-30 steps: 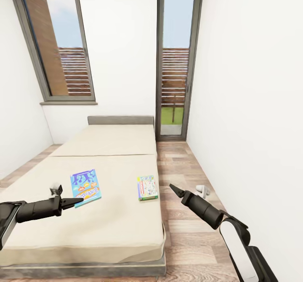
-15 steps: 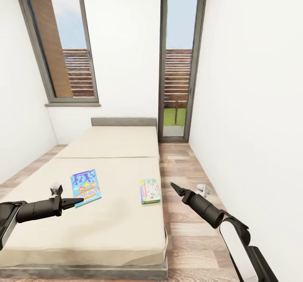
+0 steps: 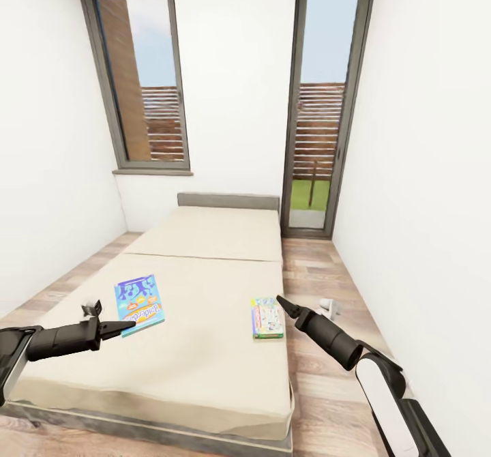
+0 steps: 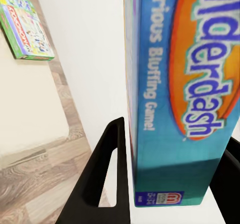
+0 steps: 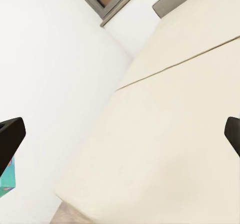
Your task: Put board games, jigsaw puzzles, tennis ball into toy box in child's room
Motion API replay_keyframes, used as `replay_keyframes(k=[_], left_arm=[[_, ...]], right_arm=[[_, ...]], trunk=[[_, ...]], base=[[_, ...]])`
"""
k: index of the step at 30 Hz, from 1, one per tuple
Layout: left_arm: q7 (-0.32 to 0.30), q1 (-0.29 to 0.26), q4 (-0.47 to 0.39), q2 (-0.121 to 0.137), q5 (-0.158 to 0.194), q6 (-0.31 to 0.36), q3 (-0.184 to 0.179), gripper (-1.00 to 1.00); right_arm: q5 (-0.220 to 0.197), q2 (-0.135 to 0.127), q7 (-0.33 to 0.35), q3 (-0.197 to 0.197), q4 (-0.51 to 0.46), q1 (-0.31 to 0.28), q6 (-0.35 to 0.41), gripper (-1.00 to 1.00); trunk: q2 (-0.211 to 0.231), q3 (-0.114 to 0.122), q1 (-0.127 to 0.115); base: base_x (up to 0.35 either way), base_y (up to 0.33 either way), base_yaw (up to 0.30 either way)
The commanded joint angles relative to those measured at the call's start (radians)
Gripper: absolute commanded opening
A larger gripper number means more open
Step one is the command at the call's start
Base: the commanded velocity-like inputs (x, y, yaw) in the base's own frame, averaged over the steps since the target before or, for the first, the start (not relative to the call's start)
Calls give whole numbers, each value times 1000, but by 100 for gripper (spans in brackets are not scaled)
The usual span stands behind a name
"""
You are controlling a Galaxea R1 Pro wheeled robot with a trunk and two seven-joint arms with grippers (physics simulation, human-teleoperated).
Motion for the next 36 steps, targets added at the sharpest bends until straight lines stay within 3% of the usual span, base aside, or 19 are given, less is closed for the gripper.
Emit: replay_keyframes(k=[1,36], left_arm=[[-4,-1,0,0,-1,10,0,-100],[-4,-1,1,-7,-2,4,-2,-100]], right_arm=[[-4,-1,0,0,-1,-1,4,100],[-5,-2,0,-1,0,-1,-12,100]], trunk=[[7,3,-4],[252,114,-138]], base=[[0,0,268],[0,0,18]])
